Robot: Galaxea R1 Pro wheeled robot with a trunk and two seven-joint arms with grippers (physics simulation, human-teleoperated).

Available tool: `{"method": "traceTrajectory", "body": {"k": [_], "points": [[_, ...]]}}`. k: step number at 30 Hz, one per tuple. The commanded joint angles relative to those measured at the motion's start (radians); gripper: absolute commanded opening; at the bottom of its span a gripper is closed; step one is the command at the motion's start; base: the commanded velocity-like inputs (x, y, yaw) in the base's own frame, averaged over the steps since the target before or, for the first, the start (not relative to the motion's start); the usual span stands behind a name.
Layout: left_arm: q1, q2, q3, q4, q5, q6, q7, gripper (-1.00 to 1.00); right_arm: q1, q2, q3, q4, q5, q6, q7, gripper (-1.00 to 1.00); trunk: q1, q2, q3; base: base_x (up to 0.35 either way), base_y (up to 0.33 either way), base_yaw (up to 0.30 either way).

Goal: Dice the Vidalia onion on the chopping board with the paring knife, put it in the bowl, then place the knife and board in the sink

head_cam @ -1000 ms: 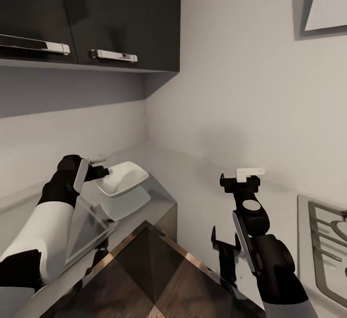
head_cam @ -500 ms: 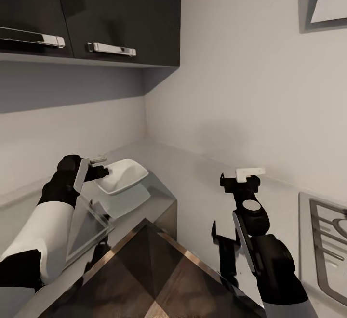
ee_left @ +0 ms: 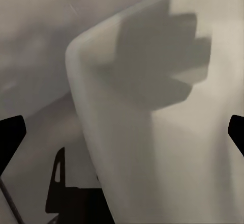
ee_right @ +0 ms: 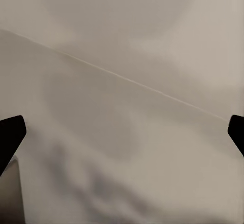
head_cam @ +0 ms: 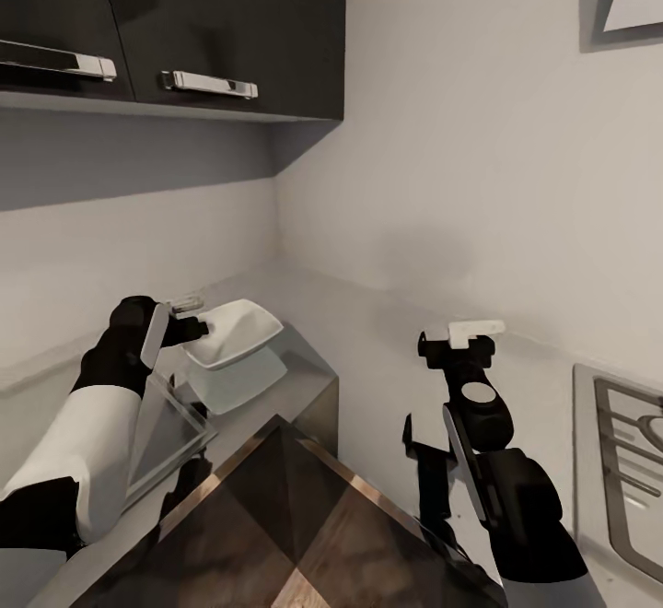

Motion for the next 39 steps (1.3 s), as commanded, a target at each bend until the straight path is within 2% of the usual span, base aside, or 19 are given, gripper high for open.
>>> {"method": "traceTrajectory", "body": {"k": [1,4,5,25,39], "points": [[-0.001,0.0,0.0,-0.001,0.008,0.004,0.007,1.0,-0.001,0.0,0.002,-0.001,0.004,0.007,-0.003,1.0,0.0,-0.001,-0.001,0.0,0.0,0.0],[-0.001,0.0,0.0,-0.001,0.008,0.004,0.007,1.0,-0.001,0.0,0.003,-0.001,0.004,0.007,-0.003,1.0,0.0,-0.001,-0.001,0.0,0.0,0.0],[-0.001,0.0,0.0,-0.001,0.008,0.004,0.007,-1.0,-0.001,0.0,0.003,-0.001,0.004,0.007,-0.003,1.0,0.0,-0.001,-0.001,0.0,0.0,0.0],[-0.001,0.002,0.003,-0.012,0.007,0.005,0.007,-1.0,-0.001,0.0,0.003,-0.001,0.004,0.007,-0.003,1.0,0.0,-0.001,-0.001,0.0,0.0,0.0],[-0.001,0.002,0.002,-0.019,0.009,0.006,0.007,-1.0,-0.001,0.0,0.014,-0.001,0.004,0.007,-0.003,1.0,0.0,-0.001,0.019,0.0,0.0,0.0]]}}
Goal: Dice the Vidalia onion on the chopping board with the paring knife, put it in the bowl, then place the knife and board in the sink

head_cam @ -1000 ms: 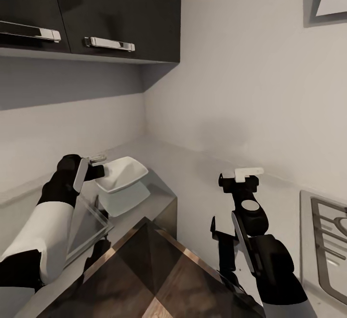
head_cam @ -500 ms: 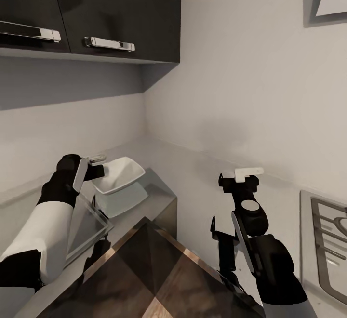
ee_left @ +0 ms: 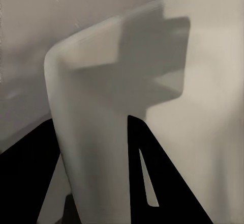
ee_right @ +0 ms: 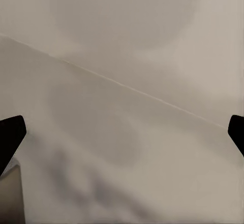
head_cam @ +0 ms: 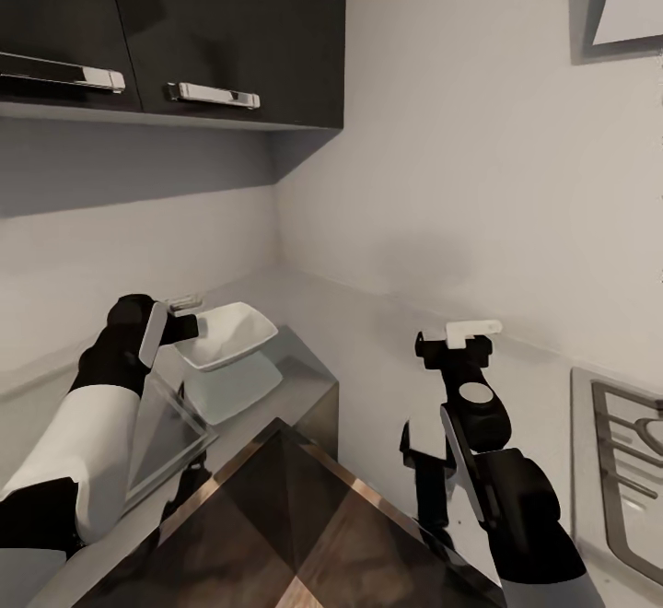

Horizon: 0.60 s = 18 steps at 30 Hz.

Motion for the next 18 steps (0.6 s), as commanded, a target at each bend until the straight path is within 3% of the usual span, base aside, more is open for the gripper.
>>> {"method": "traceTrajectory", "body": {"k": [1,8,18], "points": [[-0.001,0.0,0.001,-0.001,0.01,0.004,0.007,-1.0,-0.001,0.0,0.003,-0.001,0.004,0.007,-0.003,1.0,0.0,-0.001,0.001,0.0,0.0,0.0],[-0.001,0.001,0.008,-0.013,0.016,0.004,0.005,-1.0,-0.001,-0.002,0.005,-0.001,0.004,0.006,-0.003,1.0,0.0,-0.001,0.012,0.0,0.0,0.0],[-0.001,-0.017,0.003,-0.139,0.032,0.006,0.002,-1.0,-0.001,-0.003,0.005,0.0,0.004,0.005,-0.003,1.0,0.0,-0.001,0.027,0.0,0.0,0.0]]}}
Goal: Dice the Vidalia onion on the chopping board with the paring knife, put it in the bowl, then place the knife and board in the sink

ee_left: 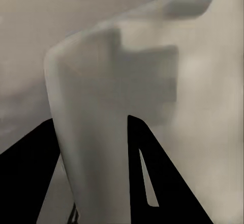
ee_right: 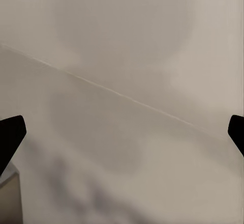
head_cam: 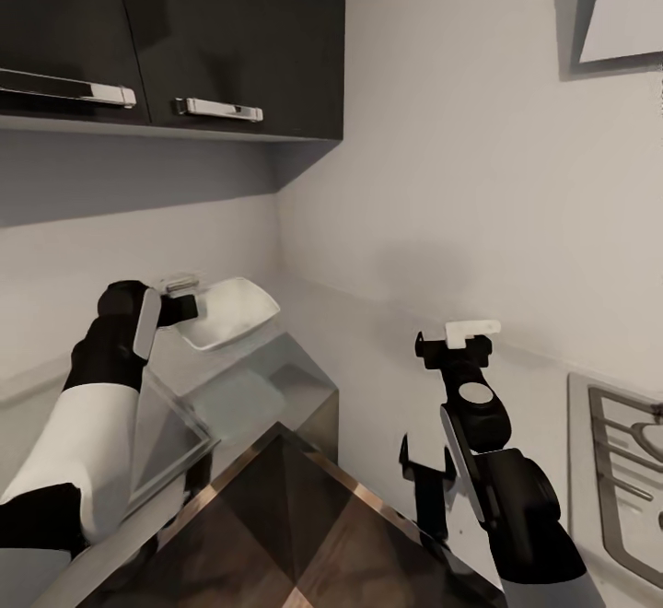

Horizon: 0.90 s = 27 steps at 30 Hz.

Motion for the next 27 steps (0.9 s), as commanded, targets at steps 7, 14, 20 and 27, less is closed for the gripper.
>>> {"method": "traceTrajectory", "body": {"k": [7,14,20,27], "points": [[-0.001,-0.004,-0.001,-0.054,0.057,0.005,0.008,-1.0,-0.001,-0.002,0.0,0.0,0.004,0.007,-0.001,1.0,0.0,-0.001,0.01,0.0,0.0,0.0],[-0.001,-0.005,-0.002,-0.051,0.069,0.005,0.009,-1.0,-0.001,-0.001,0.002,0.001,0.004,0.007,-0.001,1.0,0.0,-0.001,0.021,0.0,0.0,0.0],[-0.001,-0.004,-0.002,-0.055,0.069,0.005,0.009,-1.0,-0.001,-0.001,0.002,0.001,0.004,0.006,-0.002,1.0,0.0,-0.001,0.03,-0.061,0.007,0.0],[-0.001,-0.002,0.0,-0.063,0.069,0.005,0.009,-1.0,-0.001,-0.001,0.002,0.001,0.004,0.005,-0.002,1.0,0.0,-0.001,0.038,-0.289,0.083,0.0]]}}
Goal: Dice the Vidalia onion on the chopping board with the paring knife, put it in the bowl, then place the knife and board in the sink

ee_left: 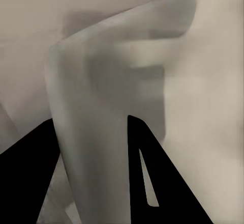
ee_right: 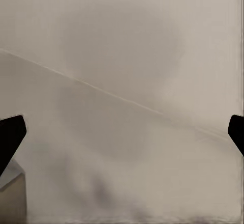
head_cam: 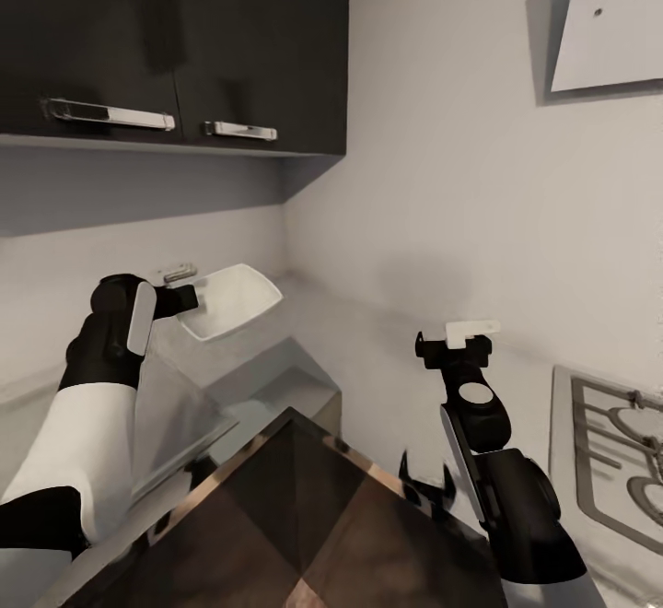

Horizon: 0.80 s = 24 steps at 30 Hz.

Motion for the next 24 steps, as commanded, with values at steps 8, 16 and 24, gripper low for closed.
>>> {"method": "traceTrajectory", "body": {"k": [8,16,24], "points": [[-0.001,0.001,0.0,-0.008,0.012,0.003,0.009,-1.0,-0.001,0.001,0.002,-0.001,0.004,0.007,-0.003,1.0,-0.001,-0.001,-0.001,-0.314,0.095,0.008],[-0.001,0.001,0.0,-0.015,0.012,0.003,0.009,-1.0,-0.001,0.002,0.002,-0.001,0.004,0.007,-0.004,1.0,-0.001,-0.001,-0.001,-0.315,0.095,0.224],[-0.001,0.001,0.0,-0.013,0.012,0.003,0.009,-1.0,-0.001,0.002,0.003,-0.001,0.004,0.007,-0.005,1.0,-0.001,-0.001,-0.001,-0.315,0.094,0.278]]}}
